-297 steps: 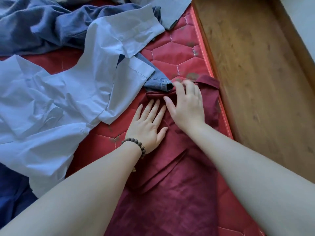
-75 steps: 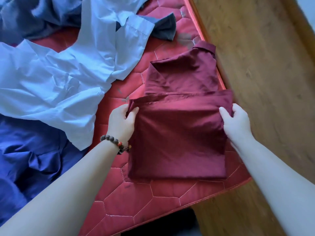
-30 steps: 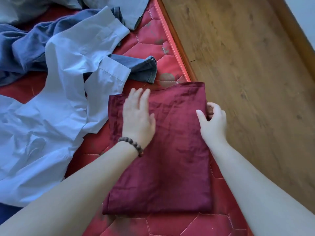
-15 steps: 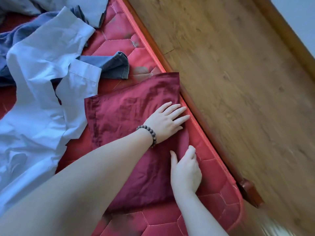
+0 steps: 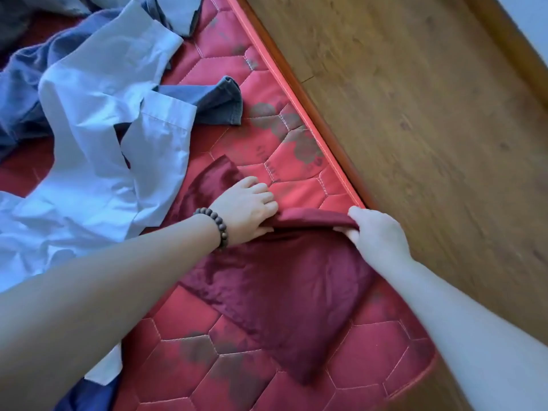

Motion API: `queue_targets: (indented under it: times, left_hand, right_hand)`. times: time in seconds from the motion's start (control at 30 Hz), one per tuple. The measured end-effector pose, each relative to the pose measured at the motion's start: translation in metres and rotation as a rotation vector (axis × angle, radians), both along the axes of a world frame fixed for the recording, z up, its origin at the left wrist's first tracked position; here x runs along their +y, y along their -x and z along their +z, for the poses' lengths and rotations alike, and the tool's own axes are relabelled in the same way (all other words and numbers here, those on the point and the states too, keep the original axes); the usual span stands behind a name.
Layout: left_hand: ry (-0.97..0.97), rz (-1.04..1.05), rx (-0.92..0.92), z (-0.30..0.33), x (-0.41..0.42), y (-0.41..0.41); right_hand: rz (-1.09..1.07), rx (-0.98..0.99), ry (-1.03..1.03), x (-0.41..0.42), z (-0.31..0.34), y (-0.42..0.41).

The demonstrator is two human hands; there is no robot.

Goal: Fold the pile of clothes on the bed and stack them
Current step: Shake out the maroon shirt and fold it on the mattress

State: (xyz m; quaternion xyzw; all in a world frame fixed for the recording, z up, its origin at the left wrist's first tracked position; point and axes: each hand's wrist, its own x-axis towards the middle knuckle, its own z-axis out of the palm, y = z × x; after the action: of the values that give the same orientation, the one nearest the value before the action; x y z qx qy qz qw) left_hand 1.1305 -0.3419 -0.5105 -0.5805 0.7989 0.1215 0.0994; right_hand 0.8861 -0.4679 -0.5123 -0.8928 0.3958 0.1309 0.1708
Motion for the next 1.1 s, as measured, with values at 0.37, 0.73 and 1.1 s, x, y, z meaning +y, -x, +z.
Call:
queue_targets:
  times: [0.37,0.73,1.1]
  left_hand:
    - [0.153,0.382,0.027,0.074,0.009,-0.059]
    - [0.59,0.309,0.071,0.199,0.02,-0.066]
    - [0.043,0.459,-0.065,0.029,0.161,0.037]
  right_hand:
    - [0.192,-0.122,-0.066,-0.035,0.089,-0.053]
    - [0.405,-0.517,0.479,-0.037,0.216,-0.05]
    - [0.381,0.0,0.098,0.109,0.041,0.053]
